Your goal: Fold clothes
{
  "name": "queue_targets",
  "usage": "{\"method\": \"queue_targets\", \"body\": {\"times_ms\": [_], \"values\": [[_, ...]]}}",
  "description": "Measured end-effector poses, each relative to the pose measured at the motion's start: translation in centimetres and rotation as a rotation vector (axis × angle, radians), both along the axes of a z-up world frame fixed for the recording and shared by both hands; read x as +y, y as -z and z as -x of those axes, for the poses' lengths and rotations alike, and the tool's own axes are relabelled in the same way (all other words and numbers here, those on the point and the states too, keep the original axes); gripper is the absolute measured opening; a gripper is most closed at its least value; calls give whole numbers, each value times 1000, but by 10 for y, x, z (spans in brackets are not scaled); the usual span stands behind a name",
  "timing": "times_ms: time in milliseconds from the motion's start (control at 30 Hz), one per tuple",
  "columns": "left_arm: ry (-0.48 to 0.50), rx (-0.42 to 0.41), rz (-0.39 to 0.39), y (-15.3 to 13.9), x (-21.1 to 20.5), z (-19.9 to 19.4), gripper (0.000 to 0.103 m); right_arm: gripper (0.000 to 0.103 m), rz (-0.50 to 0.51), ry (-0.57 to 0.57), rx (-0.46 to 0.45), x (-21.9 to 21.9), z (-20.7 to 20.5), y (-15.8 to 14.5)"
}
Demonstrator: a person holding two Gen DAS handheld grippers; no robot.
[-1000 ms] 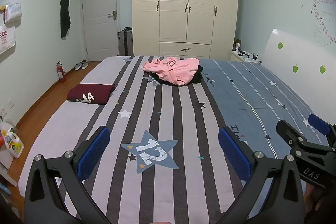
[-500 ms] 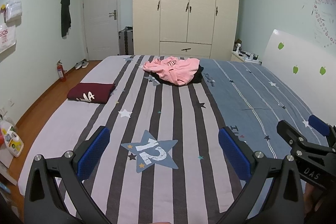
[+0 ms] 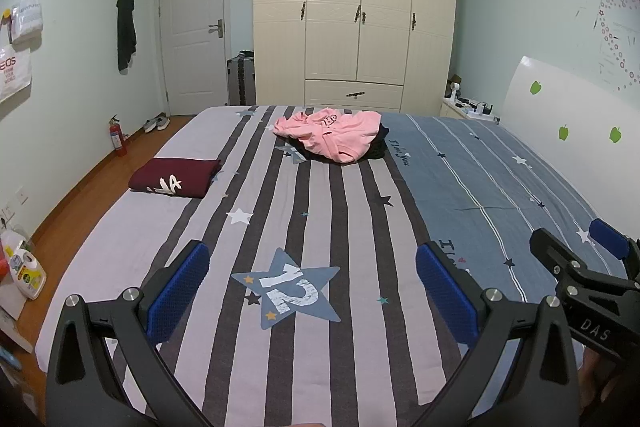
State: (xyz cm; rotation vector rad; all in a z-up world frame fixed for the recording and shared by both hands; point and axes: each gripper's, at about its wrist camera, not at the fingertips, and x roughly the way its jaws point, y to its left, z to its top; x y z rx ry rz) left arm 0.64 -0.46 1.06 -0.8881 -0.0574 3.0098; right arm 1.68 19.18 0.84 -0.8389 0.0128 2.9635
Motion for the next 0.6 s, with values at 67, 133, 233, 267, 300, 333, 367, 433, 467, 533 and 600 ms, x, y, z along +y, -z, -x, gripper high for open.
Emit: {"method": "queue_targets", "body": {"times_ms": [67,133,233,267,300,333,367,433,467,533,600], "values": [[0,0,3,0,0,0,102,103,-5,4,0,0,0,0],[0,-1,6,1,0,0,102,103,-7,5,-2,0,0,1],[0,-3,3,1,-1,1,102,103,-9,9,-5,0,1,3],[-1,-3,0,2,-2,1,102,103,-9,10,-6,1,1,3],[-2,-2,-2,3,-2,1,102,103,-10,11,-6,1,1,4],[-3,-4,-5,4,-3,1,102,103,-12,14,-7,1,1,5],[-5,-6,-7,6,-5,2,102,103,-16,17,-6,1,1,6],[-9,-12,-10,11,-7,3,102,103,-25,18,0,1,2,9],[-11,-6,-8,14,-8,3,102,103,-27,16,2,1,2,12],[-9,10,8,20,-10,4,102,103,-26,15,5,1,5,18],[-15,20,29,29,-11,7,102,103,-16,13,10,3,8,27]]}}
